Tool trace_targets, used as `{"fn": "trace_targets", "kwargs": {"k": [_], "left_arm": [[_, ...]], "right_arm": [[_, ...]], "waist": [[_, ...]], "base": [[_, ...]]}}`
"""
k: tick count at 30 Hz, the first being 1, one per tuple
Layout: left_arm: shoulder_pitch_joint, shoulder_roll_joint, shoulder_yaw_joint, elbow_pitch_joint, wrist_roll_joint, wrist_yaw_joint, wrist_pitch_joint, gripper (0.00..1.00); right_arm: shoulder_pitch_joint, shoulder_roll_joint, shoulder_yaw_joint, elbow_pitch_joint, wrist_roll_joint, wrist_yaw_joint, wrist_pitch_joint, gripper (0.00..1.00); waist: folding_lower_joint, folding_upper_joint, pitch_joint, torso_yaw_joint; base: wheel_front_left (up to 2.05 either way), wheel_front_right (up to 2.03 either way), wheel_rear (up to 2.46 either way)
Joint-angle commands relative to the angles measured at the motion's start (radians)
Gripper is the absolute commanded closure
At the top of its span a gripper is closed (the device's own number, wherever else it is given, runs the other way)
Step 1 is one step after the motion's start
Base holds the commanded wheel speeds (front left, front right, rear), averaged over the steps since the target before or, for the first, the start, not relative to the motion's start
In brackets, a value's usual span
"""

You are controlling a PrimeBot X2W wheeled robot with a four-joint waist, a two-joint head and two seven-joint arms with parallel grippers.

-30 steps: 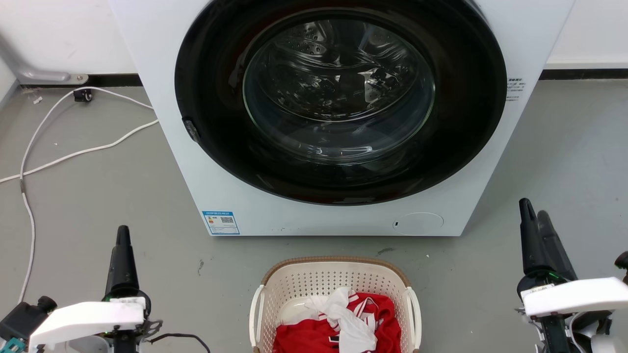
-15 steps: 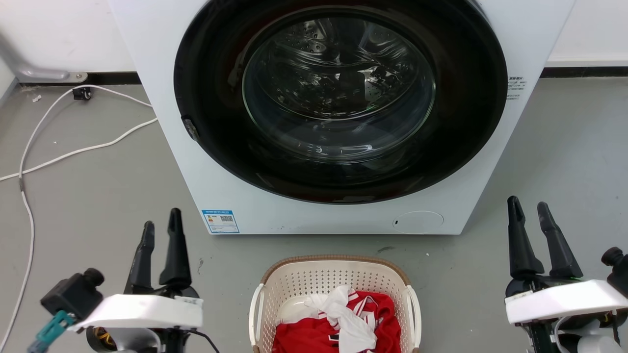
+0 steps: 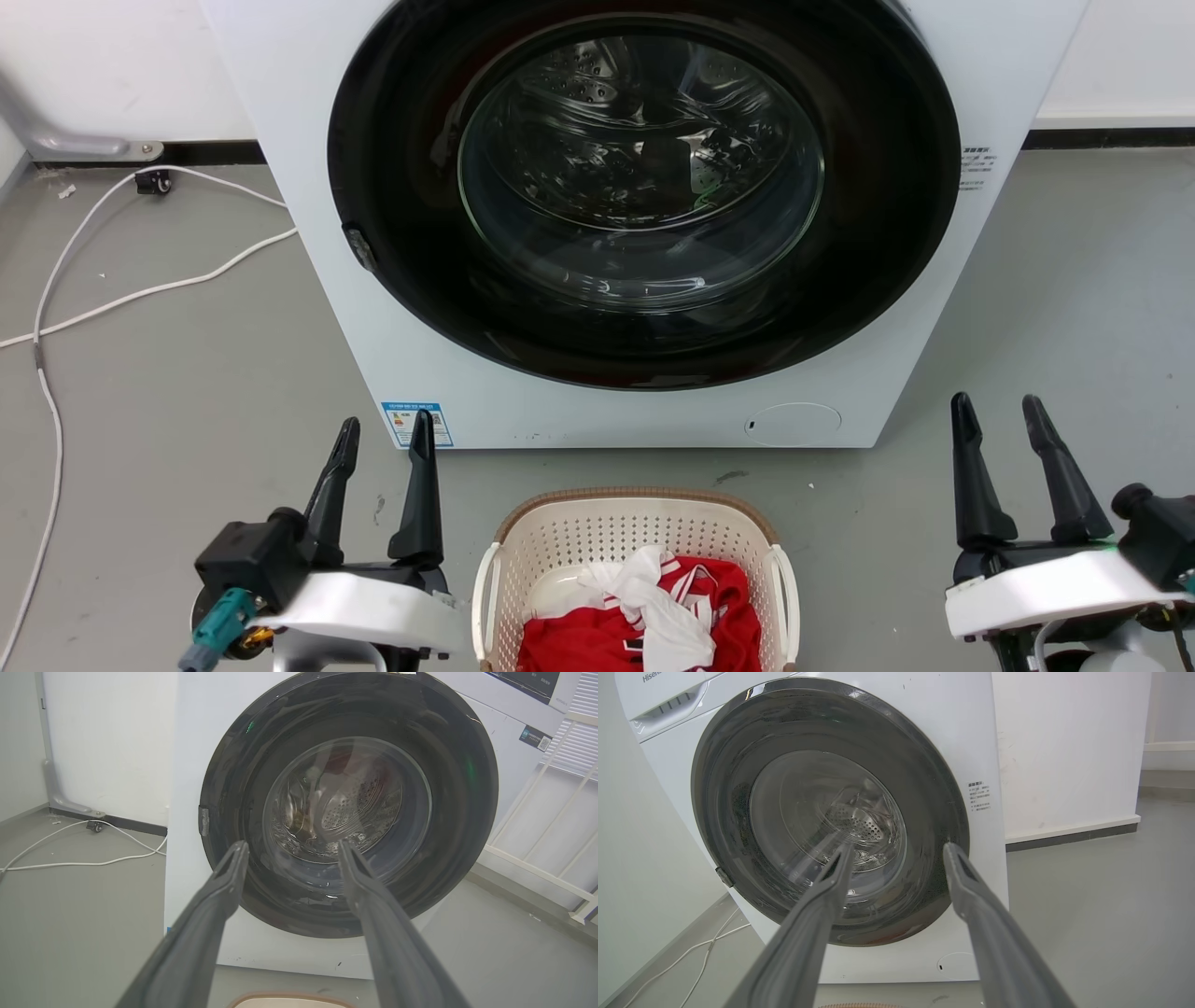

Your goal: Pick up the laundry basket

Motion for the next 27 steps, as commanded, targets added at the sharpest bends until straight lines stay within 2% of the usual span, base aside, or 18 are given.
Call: {"fn": "trace_targets", "kwargs": {"k": [1,6,11,18,27], "left_arm": [[0.000,0.017,-0.021,-0.012,0.030,0.019,-0.013,0.00],[0.003,0.038,-0.056,-0.012,0.068,0.058,-0.025,0.00],[0.005,0.050,-0.079,-0.005,0.097,0.073,-0.036,0.00],[0.023,0.026,-0.066,0.027,0.109,0.026,-0.053,0.00],[0.033,0.000,-0.047,0.097,0.193,-0.030,-0.072,0.00]], "right_arm": [[0.004,-0.002,0.003,0.000,-0.040,0.000,-0.011,0.00],[0.015,-0.002,0.005,0.016,-0.100,0.000,-0.022,0.00],[0.024,-0.002,-0.003,0.035,-0.136,0.000,-0.033,0.00],[0.032,-0.002,-0.007,0.059,-0.183,0.000,-0.049,0.00],[0.035,-0.001,-0.002,0.078,-0.235,0.000,-0.069,0.00]], "waist": [[0.0000,0.0000,-0.002,-0.001],[0.0000,0.0000,-0.004,-0.001],[0.0000,0.0000,-0.003,-0.002],[0.0000,0.0000,-0.001,-0.003],[0.0000,0.0000,0.010,-0.003]], "base": [[0.00,0.00,0.00],[0.00,0.00,0.00],[0.00,0.00,0.00],[0.00,0.00,0.00],[0.00,0.00,0.00]]}}
